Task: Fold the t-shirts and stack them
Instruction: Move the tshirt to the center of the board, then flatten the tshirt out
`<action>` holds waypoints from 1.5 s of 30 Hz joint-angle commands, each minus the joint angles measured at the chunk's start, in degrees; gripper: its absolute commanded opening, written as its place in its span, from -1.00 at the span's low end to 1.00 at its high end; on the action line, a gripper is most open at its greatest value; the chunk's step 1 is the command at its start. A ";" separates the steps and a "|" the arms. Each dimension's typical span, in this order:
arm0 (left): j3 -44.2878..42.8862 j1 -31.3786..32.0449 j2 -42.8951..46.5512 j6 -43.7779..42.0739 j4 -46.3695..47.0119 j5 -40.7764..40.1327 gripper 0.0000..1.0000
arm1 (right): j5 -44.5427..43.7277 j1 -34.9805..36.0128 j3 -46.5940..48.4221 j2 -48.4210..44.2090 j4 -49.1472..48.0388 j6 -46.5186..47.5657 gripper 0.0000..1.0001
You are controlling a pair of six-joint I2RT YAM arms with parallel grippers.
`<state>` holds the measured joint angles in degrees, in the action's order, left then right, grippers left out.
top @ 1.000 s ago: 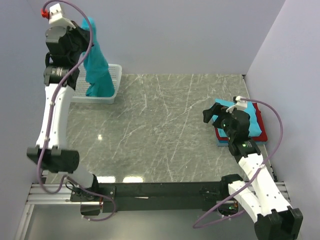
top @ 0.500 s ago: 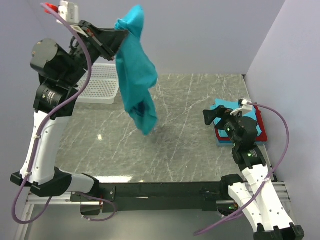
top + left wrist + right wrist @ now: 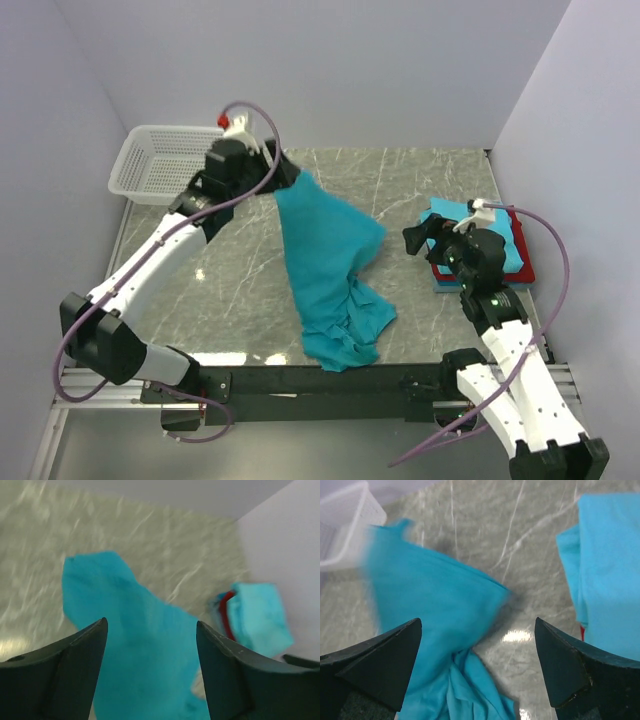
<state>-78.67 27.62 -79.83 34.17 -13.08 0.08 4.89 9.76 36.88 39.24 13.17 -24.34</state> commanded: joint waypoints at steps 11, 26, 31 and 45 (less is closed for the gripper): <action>24.26 0.77 10.66 6.96 -1.43 -0.52 0.54 | -12.18 16.43 -2.77 10.86 8.27 -5.54 1.00; 37.63 30.29 15.59 18.29 1.22 3.62 0.44 | -16.84 17.40 3.18 28.84 3.36 -14.42 1.00; 42.71 31.89 12.77 22.95 3.40 1.33 0.42 | -14.03 16.17 9.34 39.23 0.54 -13.64 0.98; 40.54 27.85 -5.66 19.97 11.26 0.98 0.41 | -10.33 15.64 16.99 54.27 -1.31 -12.23 0.99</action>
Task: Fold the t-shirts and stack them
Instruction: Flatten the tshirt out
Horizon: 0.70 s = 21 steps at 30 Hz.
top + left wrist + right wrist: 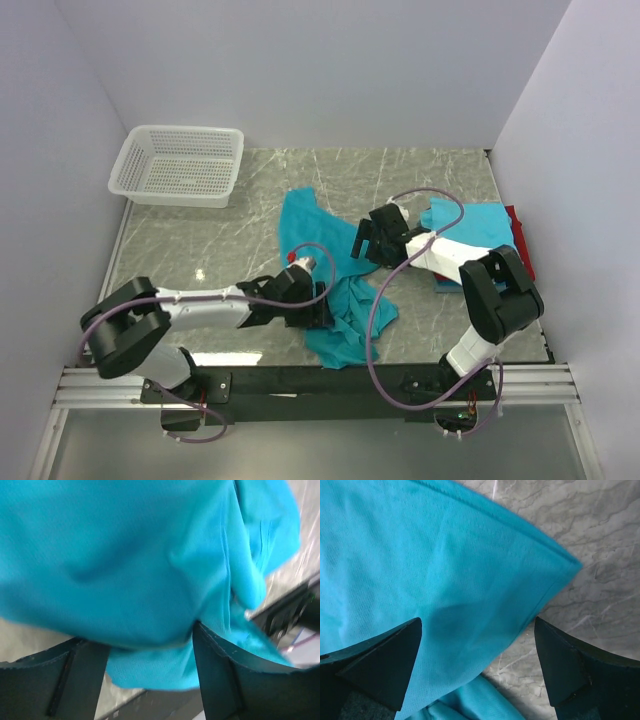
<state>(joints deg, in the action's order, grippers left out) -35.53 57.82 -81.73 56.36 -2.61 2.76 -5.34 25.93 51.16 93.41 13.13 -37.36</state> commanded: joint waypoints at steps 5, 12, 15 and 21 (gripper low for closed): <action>-4.28 -13.15 -8.88 -5.46 -0.55 0.40 0.35 | 0.16 -1.93 2.46 -0.06 -0.91 0.80 0.99; -21.72 -30.28 -15.99 -16.44 -5.99 -9.43 0.34 | 1.56 -2.82 2.10 0.11 -1.61 0.36 0.99; -32.01 -34.95 -18.81 -19.00 -8.90 -7.35 0.32 | 1.57 -3.08 2.81 0.46 -1.44 0.45 0.99; -34.72 -35.50 -12.33 -21.64 -13.20 -4.27 0.32 | 1.56 -2.99 4.74 0.02 -1.35 0.63 0.99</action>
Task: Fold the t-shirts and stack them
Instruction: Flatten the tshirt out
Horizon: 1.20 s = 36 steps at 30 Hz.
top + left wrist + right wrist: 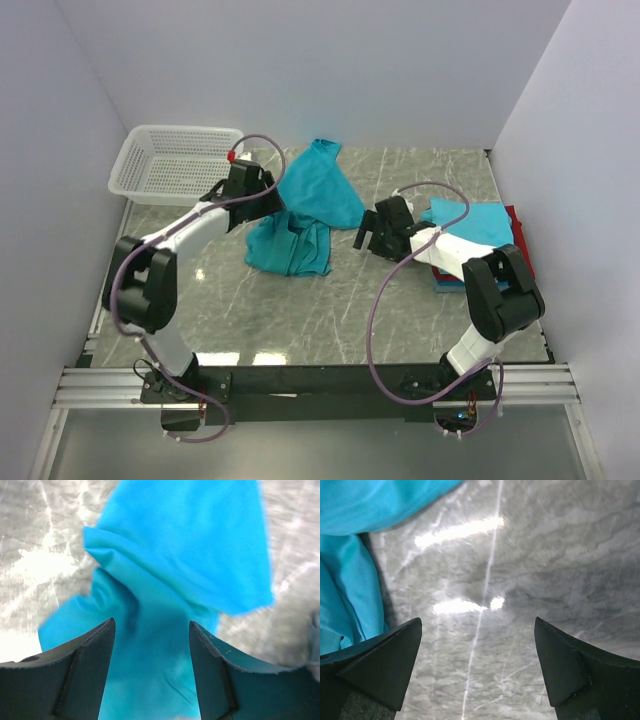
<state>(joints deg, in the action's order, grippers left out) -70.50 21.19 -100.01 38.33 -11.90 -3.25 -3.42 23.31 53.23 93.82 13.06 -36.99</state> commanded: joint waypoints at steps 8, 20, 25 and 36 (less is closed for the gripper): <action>20.65 3.24 27.81 2.88 -2.78 3.86 0.36 | -1.15 -0.46 6.79 1.45 0.04 1.40 0.99; 36.22 8.69 26.03 8.70 9.35 7.73 0.22 | -1.24 -0.90 9.17 3.47 0.91 2.28 0.99; 34.38 8.69 19.59 7.91 11.46 10.18 0.10 | -1.06 -1.51 8.64 3.74 0.91 2.28 0.99; 28.51 8.69 10.63 7.73 7.78 1.16 -0.99 | -0.01 -2.13 10.31 6.28 1.62 3.33 0.98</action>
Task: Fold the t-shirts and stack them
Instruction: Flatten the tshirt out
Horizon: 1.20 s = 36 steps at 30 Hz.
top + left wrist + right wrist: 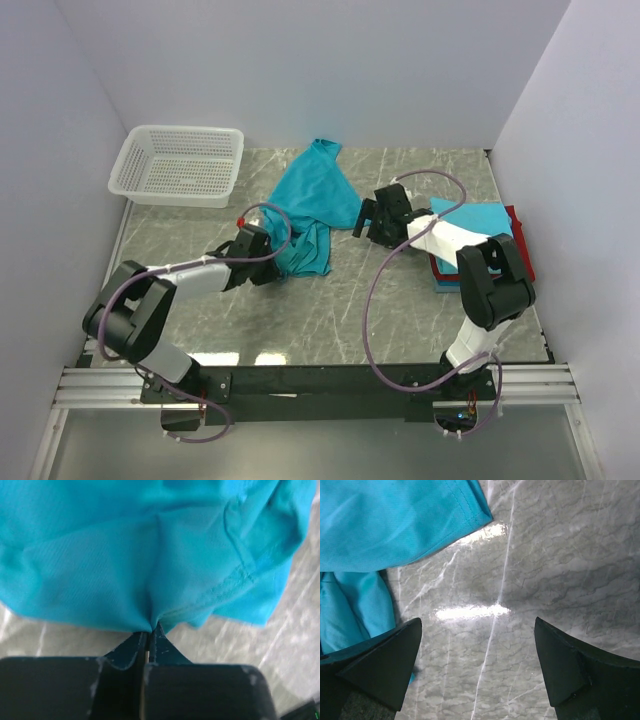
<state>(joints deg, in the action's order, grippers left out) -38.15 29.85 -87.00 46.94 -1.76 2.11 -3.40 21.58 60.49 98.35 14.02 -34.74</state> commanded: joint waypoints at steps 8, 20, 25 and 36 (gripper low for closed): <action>-3.42 0.04 1.55 -1.85 -4.91 -5.62 -0.99 | -1.69 -0.32 7.97 6.33 2.06 1.17 0.97; -1.14 0.04 11.76 -0.62 -9.84 -9.40 -0.99 | -3.02 -0.05 23.35 19.86 6.98 2.75 0.61; -1.13 0.04 15.19 0.17 -11.95 -13.00 -0.99 | -5.74 0.65 24.32 21.71 6.46 2.75 0.36; -7.45 -0.23 20.29 2.73 -21.43 -28.20 -0.99 | -9.95 1.35 26.61 18.74 5.14 6.52 -1.00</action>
<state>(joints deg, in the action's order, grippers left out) -40.75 29.82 -69.14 48.90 -20.53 -19.05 -9.87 22.26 85.25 120.64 19.18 -30.50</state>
